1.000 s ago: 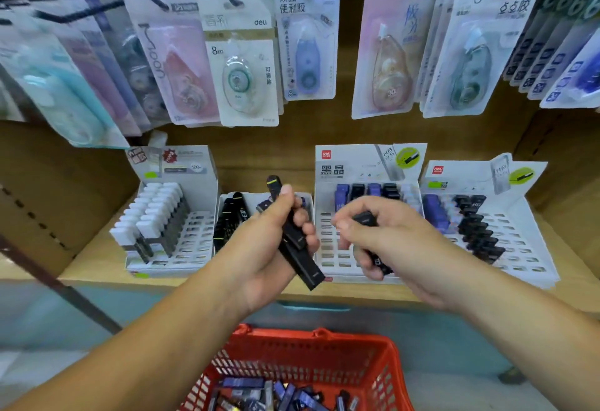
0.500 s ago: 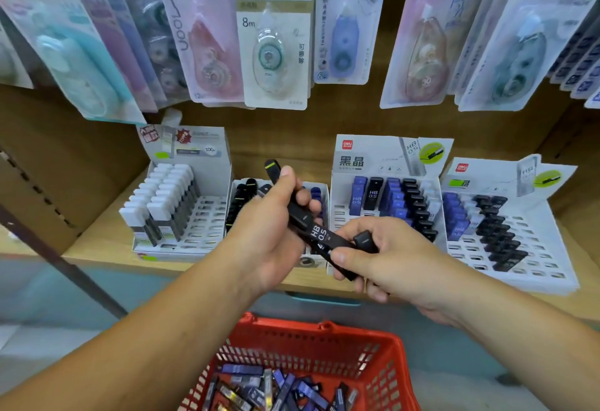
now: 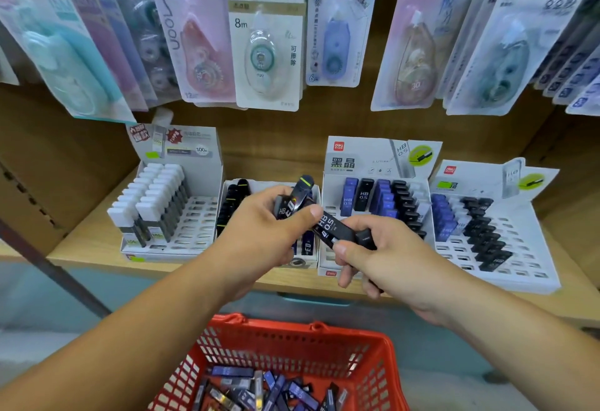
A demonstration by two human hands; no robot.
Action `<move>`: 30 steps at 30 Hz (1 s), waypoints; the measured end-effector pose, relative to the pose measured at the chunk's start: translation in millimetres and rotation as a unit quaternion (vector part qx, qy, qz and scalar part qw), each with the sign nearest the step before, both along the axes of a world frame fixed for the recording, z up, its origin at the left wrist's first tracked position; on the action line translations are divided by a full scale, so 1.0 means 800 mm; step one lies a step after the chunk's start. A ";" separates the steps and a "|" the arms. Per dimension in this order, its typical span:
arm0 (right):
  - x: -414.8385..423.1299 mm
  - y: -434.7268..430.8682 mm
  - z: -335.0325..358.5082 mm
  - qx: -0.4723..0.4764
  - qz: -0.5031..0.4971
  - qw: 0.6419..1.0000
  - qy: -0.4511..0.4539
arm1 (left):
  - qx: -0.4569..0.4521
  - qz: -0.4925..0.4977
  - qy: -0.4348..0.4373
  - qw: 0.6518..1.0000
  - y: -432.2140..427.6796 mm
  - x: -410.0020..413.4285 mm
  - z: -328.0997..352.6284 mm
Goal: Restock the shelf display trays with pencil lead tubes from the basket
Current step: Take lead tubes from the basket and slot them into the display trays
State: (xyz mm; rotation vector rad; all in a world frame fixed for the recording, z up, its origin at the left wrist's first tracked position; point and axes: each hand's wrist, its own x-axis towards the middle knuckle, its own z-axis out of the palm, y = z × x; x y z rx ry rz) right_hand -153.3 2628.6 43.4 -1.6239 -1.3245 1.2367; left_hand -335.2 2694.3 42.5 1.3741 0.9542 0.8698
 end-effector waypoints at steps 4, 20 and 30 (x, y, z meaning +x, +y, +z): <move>0.014 -0.009 -0.002 -0.050 0.028 0.998 -0.014 | 0.015 0.035 0.004 0.999 0.001 0.001 0.006; 0.112 -0.025 -0.004 0.050 -0.170 0.974 0.139 | 0.311 -0.004 0.304 0.900 0.082 0.124 0.003; 0.127 -0.023 -0.005 0.071 -0.206 0.958 0.184 | 0.295 -0.060 0.319 0.899 0.107 0.146 0.004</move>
